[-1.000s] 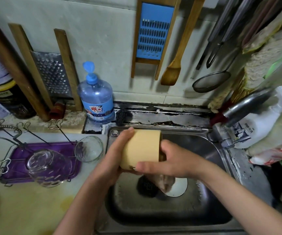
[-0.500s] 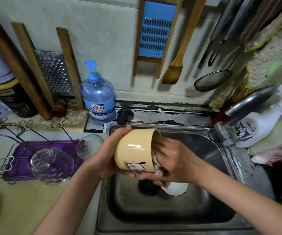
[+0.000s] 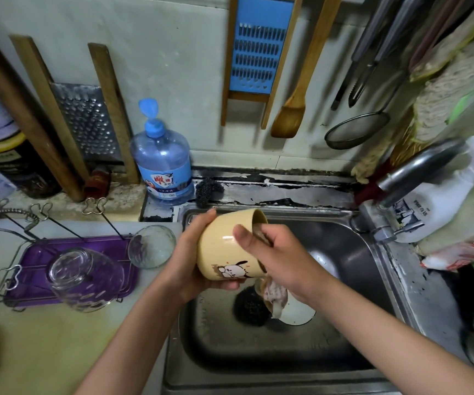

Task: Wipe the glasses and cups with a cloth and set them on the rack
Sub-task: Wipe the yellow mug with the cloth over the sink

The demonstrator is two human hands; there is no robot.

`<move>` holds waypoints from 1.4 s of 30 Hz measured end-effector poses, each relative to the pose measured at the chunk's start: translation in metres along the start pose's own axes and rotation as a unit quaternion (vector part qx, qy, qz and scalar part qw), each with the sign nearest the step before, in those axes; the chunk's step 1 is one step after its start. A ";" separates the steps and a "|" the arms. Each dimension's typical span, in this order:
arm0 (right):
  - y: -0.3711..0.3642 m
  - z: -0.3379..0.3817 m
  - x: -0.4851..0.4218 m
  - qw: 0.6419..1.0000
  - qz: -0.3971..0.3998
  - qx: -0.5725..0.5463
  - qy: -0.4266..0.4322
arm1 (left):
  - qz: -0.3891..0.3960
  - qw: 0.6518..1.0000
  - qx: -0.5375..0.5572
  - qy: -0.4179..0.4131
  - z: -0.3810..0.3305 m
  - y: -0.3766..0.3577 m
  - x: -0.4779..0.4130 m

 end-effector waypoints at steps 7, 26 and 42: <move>0.009 -0.005 -0.013 0.988 -0.006 -0.114 -0.100 | -0.061 0.995 0.078 0.028 0.006 0.007 -0.003; 0.034 0.033 -0.013 0.989 -0.065 0.124 0.037 | 0.146 0.950 -0.249 -0.117 -0.023 0.000 -0.004; -0.017 0.021 0.003 0.834 -0.179 0.381 0.357 | 0.047 0.981 0.106 -0.155 0.002 -0.019 -0.011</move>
Point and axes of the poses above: each hand's wrist, its own x-axis away from the middle knuckle, its own y-axis out of the back of the hand, z = x × y, the point moved 5 cm from there along -x, towards the middle knuckle, and after that the axes turned 3 degrees about z, right-handed, at the moved point
